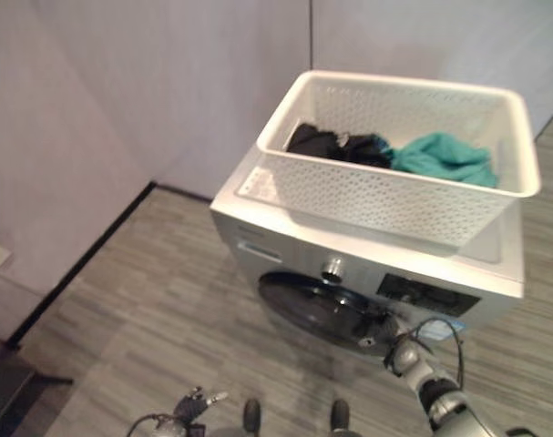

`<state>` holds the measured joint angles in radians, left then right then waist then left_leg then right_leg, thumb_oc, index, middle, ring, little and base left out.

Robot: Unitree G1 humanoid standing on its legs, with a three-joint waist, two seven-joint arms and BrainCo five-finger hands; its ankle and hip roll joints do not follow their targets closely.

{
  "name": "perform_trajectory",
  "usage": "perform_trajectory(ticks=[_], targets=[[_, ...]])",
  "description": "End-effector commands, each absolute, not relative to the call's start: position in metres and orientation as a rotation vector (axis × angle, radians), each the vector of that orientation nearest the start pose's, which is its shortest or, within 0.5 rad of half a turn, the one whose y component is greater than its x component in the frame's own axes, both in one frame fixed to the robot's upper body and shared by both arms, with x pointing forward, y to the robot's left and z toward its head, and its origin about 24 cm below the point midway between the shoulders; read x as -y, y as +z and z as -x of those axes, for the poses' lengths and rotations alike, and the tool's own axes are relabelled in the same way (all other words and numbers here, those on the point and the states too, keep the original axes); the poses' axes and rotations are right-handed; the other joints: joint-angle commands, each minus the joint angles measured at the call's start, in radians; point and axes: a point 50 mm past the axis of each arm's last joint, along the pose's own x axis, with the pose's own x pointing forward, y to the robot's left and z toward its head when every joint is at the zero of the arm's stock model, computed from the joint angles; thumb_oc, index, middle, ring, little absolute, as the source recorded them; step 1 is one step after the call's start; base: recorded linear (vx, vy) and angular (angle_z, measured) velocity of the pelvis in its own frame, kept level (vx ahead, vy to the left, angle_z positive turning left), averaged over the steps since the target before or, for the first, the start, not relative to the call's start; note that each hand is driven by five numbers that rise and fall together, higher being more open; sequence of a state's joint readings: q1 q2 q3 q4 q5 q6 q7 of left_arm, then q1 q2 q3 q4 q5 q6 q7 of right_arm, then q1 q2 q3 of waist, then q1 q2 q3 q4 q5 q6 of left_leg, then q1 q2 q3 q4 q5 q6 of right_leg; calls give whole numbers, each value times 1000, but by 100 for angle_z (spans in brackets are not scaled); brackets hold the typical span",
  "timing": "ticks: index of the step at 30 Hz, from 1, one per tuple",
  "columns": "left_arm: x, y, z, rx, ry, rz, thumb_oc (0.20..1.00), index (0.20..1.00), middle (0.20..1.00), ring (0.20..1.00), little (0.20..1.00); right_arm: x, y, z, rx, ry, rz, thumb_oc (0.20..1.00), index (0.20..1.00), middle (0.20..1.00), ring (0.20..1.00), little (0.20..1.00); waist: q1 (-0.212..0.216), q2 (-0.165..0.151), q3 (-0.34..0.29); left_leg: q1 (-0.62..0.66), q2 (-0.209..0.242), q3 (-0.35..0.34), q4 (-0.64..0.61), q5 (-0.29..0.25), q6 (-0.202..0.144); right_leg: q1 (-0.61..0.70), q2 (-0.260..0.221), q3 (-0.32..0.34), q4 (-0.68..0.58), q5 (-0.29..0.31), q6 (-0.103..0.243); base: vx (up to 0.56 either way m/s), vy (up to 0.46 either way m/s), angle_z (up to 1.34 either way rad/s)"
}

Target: Grab the laundry basket,head to the washer,open it,put in the laundry and shut it.

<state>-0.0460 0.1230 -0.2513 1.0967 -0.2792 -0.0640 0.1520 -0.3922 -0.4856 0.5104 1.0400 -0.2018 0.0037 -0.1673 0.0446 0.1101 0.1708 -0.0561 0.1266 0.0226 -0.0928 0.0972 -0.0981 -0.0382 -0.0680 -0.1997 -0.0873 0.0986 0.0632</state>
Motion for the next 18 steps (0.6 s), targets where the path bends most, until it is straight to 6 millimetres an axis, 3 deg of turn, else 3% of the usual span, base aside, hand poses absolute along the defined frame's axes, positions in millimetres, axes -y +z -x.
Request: perform_trajectory(ticks=[1,2,3,5,6,7,8,10,11,12,15,18], targets=[[-186,-136,-174,-873,151,-116,1000,1000,1000,1000,1000,234,-31,-310,-513,45,1003,1000,1000,1000,1000,1000,45,-52,52,-5,4,-13,64,-84,5,-29,-108,74,13,-50,64,-57,-1,17],[-185,-134,-177,-861,162,-116,1000,1000,1000,1000,1000,219,-37,-309,-519,57,972,1000,1000,1000,1000,1000,53,-50,62,-24,1,-19,73,-81,7,-41,-110,73,17,-49,62,-56,-1,7],[-185,-134,-177,-861,163,-116,1000,1000,1000,1000,1000,218,-37,-309,-519,58,972,1000,1000,1000,1000,1000,53,-50,61,-25,1,-19,74,-81,7,-41,-110,72,17,-49,62,-45,-17,5],[-186,-135,-175,-864,182,-115,1000,1000,1000,1000,1000,186,-50,-303,-504,143,919,1000,1000,1000,1000,1000,60,-51,63,-34,2,-28,78,-80,8,-46,-108,73,22,-53,58,0,0,0],[-187,-135,-175,-864,182,-115,1000,1000,1000,1000,1000,186,-50,-303,-504,143,919,1000,1000,1000,1000,1000,60,-51,63,-35,2,-28,78,-80,8,-46,-108,73,22,-54,58,31,-26,4],[-187,-136,-172,-875,199,-117,1000,1000,1000,1000,1000,161,-61,-293,-506,207,872,1000,1000,1000,1000,1000,61,-55,59,-32,4,-29,79,-81,8,-40,-106,71,21,-57,56,0,0,0],[-187,-136,-172,-876,199,-117,1000,1000,1000,1000,1000,161,-61,-293,-506,207,872,1000,1000,1000,1000,1000,60,-55,59,-32,4,-29,79,-81,8,-40,-106,71,21,-57,56,32,-31,3],[-188,-138,-168,-886,236,-108,1000,1000,1000,1000,1000,127,-73,-278,-500,314,827,1000,1000,1000,1000,1000,62,-58,53,-18,13,-26,80,-86,6,-28,-100,73,20,-64,52,29,-39,0],[-188,-138,-168,-886,236,-108,1000,1000,1000,1000,1000,127,-73,-278,-500,314,827,1000,1000,1000,1000,1000,62,-58,54,-18,13,-25,80,-86,6,-28,-100,73,20,-64,52,21,-81,-6],[-187,-138,-167,-882,259,-95,1000,1000,1000,1000,1000,106,-78,-270,-496,373,792,1000,1000,1000,1000,1000,67,-61,50,-9,21,-27,87,-89,2,-15,-94,74,17,-70,47,8,-81,-6],[-186,-136,-169,-858,275,-68,1000,1000,1000,1000,1000,78,-77,-265,-454,469,786,1000,1000,1000,1000,1000,83,-62,49,1,39,-36,97,-88,-7,8,-76,74,8,-82,38,-4,-103,-7],[-182,-134,-170,-844,279,-38,1000,1000,1000,1000,1000,63,-74,-264,-427,506,772,1000,1000,1000,1000,1000,96,-61,52,2,56,-43,104,-80,-16,17,-57,72,0,-90,32,-44,-91,-3]])
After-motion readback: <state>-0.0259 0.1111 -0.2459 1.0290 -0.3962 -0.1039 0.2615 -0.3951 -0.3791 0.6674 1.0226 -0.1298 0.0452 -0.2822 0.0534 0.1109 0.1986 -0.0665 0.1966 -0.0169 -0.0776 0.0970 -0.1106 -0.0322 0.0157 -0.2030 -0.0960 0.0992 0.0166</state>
